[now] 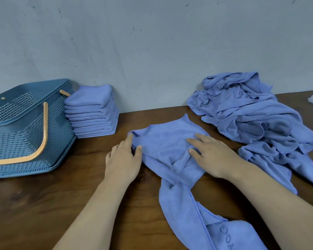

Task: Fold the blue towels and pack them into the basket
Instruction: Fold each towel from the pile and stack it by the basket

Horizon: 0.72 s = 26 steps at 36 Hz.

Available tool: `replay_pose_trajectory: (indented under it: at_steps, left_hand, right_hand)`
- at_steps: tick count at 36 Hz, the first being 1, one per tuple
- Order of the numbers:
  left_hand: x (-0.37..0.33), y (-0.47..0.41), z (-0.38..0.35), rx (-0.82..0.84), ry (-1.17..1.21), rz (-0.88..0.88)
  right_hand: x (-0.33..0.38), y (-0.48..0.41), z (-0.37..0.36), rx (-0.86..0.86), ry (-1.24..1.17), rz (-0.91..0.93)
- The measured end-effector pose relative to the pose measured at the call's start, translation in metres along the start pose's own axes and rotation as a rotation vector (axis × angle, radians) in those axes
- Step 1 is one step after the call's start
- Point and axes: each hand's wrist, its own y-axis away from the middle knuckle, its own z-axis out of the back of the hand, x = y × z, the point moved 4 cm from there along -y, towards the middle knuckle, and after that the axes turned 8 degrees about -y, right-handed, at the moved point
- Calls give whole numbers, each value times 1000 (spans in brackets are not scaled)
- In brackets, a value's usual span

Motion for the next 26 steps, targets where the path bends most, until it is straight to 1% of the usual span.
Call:
replay_pose_trajectory:
  at_steps: [2,5,9,11,13,15,16,18,20,22,24,26]
  left_hand:
    - [4,-1,2,-10,27,55]
    - [10,-2,3,0,-11,109]
    - [5,1,6,-25,45,105]
    - [1,3,11,-75,62,79]
    - [-5,7,19,-162,77,4]
    - [-16,12,26,-193,176,-141]
    - [-22,14,27,-152,249,-226]
    - [-33,21,26,37,344,-406]
    - [-39,30,23,230,314,-556]
    - [-40,34,22,348,279,-613]
    - [-39,35,23,385,257,-647]
    - [-39,35,23,371,250,-656]
  right_hand:
    - [0,1,2,8,2,-3]
    - [2,1,2,11,7,-3]
    - [2,1,3,-17,-9,5]
    - [3,2,5,-37,-35,17]
    - [6,2,9,-84,-64,38]
    - [7,2,15,-158,-82,54]
    - [8,3,19,-193,-99,60]
    - [12,6,30,-216,-187,96]
    - [18,11,38,-115,-314,164]
    - [25,19,40,86,-368,243]
    - [29,27,37,279,-375,308]
    - [30,31,32,382,-383,336]
